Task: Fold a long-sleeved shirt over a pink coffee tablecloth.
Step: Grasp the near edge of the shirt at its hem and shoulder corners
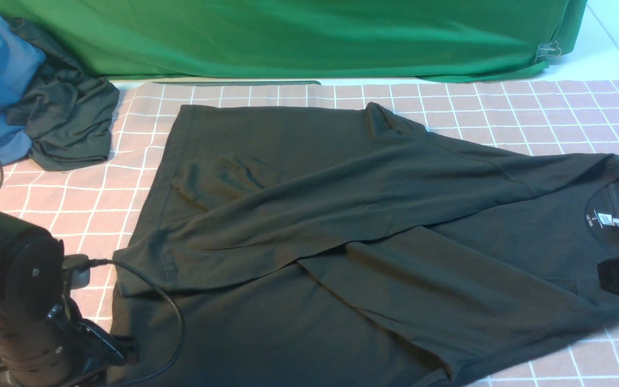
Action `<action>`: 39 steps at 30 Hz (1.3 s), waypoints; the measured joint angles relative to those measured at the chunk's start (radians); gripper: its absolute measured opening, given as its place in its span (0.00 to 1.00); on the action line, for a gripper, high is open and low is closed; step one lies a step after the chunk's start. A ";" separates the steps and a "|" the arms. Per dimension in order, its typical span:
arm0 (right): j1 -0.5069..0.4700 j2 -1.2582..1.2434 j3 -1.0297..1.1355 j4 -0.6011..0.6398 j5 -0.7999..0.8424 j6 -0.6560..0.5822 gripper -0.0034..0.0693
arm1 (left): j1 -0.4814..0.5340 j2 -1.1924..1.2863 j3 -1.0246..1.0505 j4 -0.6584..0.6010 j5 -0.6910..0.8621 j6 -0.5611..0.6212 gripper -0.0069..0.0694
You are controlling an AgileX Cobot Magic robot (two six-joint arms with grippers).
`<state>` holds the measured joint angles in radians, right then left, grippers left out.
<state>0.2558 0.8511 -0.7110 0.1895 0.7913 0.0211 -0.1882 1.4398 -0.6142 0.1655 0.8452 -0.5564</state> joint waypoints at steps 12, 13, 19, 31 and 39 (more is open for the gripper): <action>0.000 0.000 0.000 0.000 0.000 0.000 0.39 | 0.000 0.000 0.001 -0.107 -0.034 -0.021 0.53; 0.000 0.000 0.000 0.000 0.000 0.000 0.39 | 0.000 0.000 0.001 -0.107 -0.032 -0.017 0.43; 0.000 0.000 0.000 0.000 0.004 -0.001 0.39 | 0.000 0.000 0.001 -0.099 -0.002 -0.009 0.14; 0.000 0.026 0.000 -0.152 0.181 0.091 0.39 | 0.000 -0.228 0.002 0.046 0.200 -0.130 0.13; 0.000 0.168 -0.001 -0.221 0.229 0.150 0.46 | 0.000 -0.331 0.002 0.047 0.220 -0.144 0.13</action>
<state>0.2558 1.0189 -0.7119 -0.0310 1.0205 0.1706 -0.1882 1.1087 -0.6123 0.2124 1.0655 -0.7005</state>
